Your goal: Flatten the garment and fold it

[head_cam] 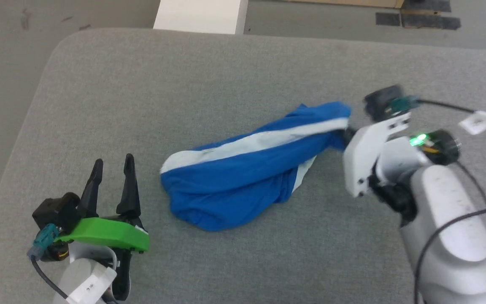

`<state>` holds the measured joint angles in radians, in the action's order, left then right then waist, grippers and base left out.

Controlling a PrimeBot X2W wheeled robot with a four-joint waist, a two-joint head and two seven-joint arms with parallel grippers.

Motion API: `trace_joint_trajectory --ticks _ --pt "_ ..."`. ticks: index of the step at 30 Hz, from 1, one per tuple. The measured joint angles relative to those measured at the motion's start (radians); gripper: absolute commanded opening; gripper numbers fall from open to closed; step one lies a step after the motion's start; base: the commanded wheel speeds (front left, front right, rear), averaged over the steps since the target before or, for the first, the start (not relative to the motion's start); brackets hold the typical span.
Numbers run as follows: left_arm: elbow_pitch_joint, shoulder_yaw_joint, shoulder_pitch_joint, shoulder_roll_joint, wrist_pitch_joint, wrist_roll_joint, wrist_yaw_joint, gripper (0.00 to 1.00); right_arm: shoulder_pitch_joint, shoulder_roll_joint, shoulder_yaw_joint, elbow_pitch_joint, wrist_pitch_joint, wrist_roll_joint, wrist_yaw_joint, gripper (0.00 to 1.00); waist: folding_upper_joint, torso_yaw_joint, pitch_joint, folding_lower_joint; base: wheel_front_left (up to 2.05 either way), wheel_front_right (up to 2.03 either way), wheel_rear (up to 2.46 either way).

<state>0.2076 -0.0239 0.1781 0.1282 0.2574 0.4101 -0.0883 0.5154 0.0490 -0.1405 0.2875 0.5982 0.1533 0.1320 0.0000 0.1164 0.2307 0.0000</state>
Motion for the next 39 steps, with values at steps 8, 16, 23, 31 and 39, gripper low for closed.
trace_joint_trajectory --ticks 8,16,23,31,39 --pt "0.009 -0.005 -0.007 -0.002 0.000 -0.006 -0.005 1.00 -0.221 0.007 0.233 -0.282 0.033 -0.031 0.000 0.00 0.0000 -0.032 -0.063 0.0000 0.00 0.00 0.00" --pt "0.018 -0.016 -0.018 -0.002 -0.001 -0.005 -0.007 1.00 -0.519 0.005 0.394 -0.272 0.107 0.048 0.000 0.00 0.0000 -0.063 -0.101 0.0000 0.00 0.00 0.00" --pt "0.023 -0.026 -0.024 -0.002 -0.010 -0.003 -0.007 1.00 -0.527 0.001 0.410 -0.207 -0.001 0.135 0.000 1.00 0.0000 -0.077 -0.115 0.0000 0.00 0.00 0.00" --pt "0.030 -0.036 -0.043 -0.002 -0.017 0.004 -0.007 1.00 -0.486 0.002 0.477 -0.251 -0.187 0.227 0.000 1.00 0.0000 -0.079 -0.137 0.0000 0.00 0.00 0.00" --pt "0.035 -0.074 -0.027 -0.006 -0.105 0.026 -0.008 1.00 -0.486 0.002 0.465 -0.271 -0.192 0.213 0.000 1.00 0.0000 -0.100 -0.140 0.0000 0.00 0.00 0.00"
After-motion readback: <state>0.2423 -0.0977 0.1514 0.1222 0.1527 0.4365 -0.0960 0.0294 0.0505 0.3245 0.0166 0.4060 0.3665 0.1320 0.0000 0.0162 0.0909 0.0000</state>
